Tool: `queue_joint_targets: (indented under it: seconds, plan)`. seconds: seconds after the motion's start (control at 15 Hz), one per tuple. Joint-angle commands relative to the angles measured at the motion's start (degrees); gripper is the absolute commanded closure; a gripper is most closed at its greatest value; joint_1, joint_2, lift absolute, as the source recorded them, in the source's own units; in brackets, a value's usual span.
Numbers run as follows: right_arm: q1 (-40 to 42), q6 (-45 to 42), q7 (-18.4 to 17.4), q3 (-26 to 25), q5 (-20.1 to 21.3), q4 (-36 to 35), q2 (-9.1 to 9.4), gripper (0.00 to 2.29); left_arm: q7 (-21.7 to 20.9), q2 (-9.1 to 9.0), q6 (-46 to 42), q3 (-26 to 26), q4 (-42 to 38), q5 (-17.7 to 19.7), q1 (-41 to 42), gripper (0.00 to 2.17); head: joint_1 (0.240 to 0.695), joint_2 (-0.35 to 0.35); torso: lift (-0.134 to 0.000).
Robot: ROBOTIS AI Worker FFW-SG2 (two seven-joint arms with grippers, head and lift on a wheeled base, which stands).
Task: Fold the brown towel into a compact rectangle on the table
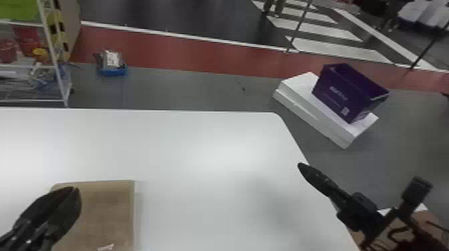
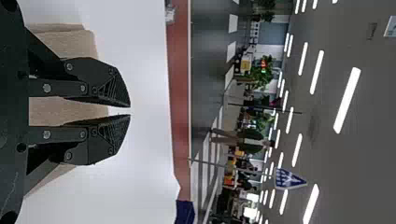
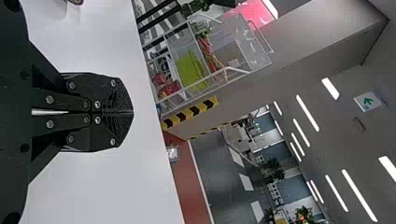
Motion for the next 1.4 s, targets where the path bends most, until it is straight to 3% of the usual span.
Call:
queue_joint_targets:
  seconds: [0.0, 0.07, 0.13, 0.27, 0.33, 0.4, 0.53, 0.67, 0.8, 0.93, 1.07, 1.27, 1.33]
  plan:
    - [0.18, 3.04, -4.11, 4.95, 3.14, -8.49, 3.88, 1.81, 1.06, -0.11, 0.47, 0.64, -6.86, 1.45, 1.40, 0.57, 0.695, -0.343, -0.124]
    - [0.35, 3.39, -6.31, 7.77, 4.64, -11.13, 4.45, 1.60, 1.06, -0.20, 2.05, 1.78, -8.45, 1.45, 1.31, 0.26, 0.695, -0.318, -0.124]
    - [0.88, 3.39, -9.91, 11.98, 6.57, -13.41, 4.45, 1.23, 0.35, -0.11, 6.09, 3.63, -10.56, 0.92, 0.87, 0.10, 0.695, -0.288, -0.124]
    - [2.02, 3.21, -17.47, 19.46, 10.00, -16.84, 4.45, 0.28, 0.88, -0.46, 9.26, 5.30, -13.02, -0.49, 0.70, 0.07, 0.695, -0.225, -0.124]
    - [2.90, 2.16, -21.25, 23.50, 12.63, -17.98, 4.45, 0.02, 2.29, -0.64, 8.91, 5.83, -13.10, -1.28, 0.52, 0.07, 0.695, -0.196, -0.124]
    - [4.05, -1.71, -25.21, 27.63, 14.74, -18.33, 4.45, 0.00, 2.38, -0.64, 9.08, 7.06, -12.40, -0.57, -0.18, 0.07, 0.695, -0.127, -0.124]
    - [5.19, -5.93, -27.58, 33.25, 18.17, -18.25, 4.45, 0.02, 5.80, -0.99, 5.92, 7.94, -10.47, 0.13, -0.53, 0.06, 0.695, -0.063, -0.124]
    - [6.42, -9.09, -30.22, 37.65, 21.86, -18.07, 4.45, 0.05, 8.62, -1.69, -2.70, 7.85, -8.45, 0.83, -0.45, 0.06, 0.695, 0.038, -0.124]
    - [8.62, -11.38, -35.40, 41.25, 24.67, -18.86, 4.45, 0.05, 10.37, -1.87, -3.40, 8.02, -7.74, 2.15, -0.71, 0.06, 0.695, 0.086, -0.124]
    - [10.81, -11.38, -37.69, 43.80, 27.66, -21.32, 4.45, 0.05, 11.08, -2.22, -2.34, 8.38, -7.83, 3.38, -0.80, 0.07, 0.695, 0.109, -0.124]
    - [13.36, -13.31, -38.83, 45.38, 28.28, -23.08, 4.45, 0.05, 11.78, -3.54, -3.22, 8.29, -7.30, 3.21, -0.62, 0.08, 0.695, 0.135, -0.124]
    - [13.80, -16.65, -38.57, 44.06, 28.01, -21.41, 4.45, 0.07, 9.67, -3.36, -8.15, 8.29, -5.37, 2.33, -0.27, 0.08, 0.695, 0.161, -0.124]
    - [13.80, -17.88, -37.16, 41.87, 25.99, -20.09, 4.45, 0.07, 9.23, -3.36, -9.90, 8.55, -4.93, 2.33, 0.08, 0.08, 0.695, 0.160, -0.124]
